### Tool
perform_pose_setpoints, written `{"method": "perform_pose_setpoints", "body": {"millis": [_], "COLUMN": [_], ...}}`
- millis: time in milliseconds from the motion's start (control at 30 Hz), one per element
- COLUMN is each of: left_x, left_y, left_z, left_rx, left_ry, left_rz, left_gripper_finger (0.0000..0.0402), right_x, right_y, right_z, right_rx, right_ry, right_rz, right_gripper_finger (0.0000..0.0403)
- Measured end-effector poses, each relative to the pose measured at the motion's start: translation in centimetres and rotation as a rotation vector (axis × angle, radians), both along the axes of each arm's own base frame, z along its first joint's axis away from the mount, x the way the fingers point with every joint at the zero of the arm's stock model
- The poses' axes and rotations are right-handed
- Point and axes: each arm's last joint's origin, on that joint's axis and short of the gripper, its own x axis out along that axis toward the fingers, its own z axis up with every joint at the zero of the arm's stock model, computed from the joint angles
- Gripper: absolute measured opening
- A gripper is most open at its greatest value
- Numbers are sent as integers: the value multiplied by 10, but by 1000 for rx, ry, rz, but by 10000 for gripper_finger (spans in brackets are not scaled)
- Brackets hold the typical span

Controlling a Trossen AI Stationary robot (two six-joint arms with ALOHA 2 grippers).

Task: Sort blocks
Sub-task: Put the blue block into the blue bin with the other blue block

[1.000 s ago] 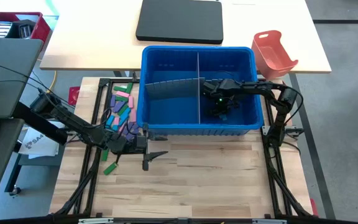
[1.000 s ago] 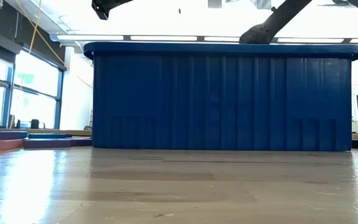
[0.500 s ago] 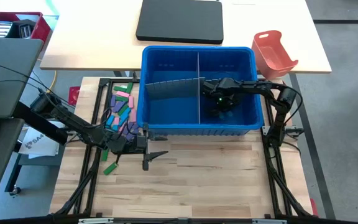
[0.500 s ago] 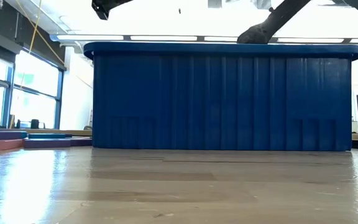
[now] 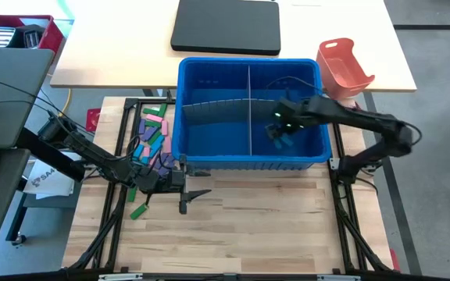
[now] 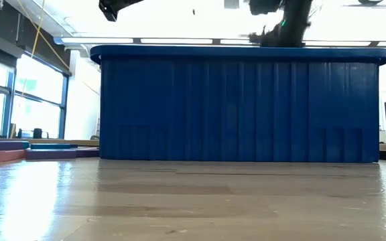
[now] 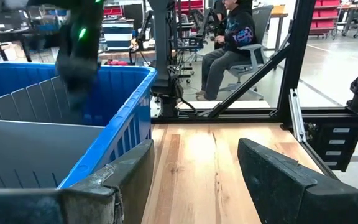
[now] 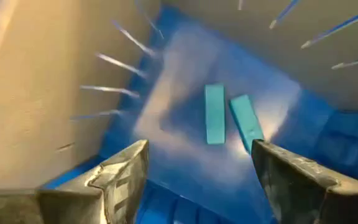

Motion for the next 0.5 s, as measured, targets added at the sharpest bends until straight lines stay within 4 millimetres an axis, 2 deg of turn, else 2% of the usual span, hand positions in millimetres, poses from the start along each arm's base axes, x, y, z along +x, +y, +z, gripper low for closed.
{"method": "perform_pose_setpoints", "body": {"millis": [133, 267, 400, 500], "left_x": [0, 0, -1, -7], "left_y": [0, 0, -1, -1], "left_z": [0, 0, -3, -8], "left_rx": [0, 0, -12, -16], "left_ry": [0, 1, 31, 110], "left_rz": [0, 0, -3, -9], "left_gripper_finger": [227, 227, 227, 227], "right_x": [-16, -28, -28, -25], "right_y": [41, 88, 140, 179], "right_z": [29, 47, 54, 49], "right_rx": [-160, -348, -535, -662], "right_ry": [-106, -212, -334, -393], "right_rz": [50, 145, 297, 444], "right_gripper_finger": [279, 279, 280, 280]}}
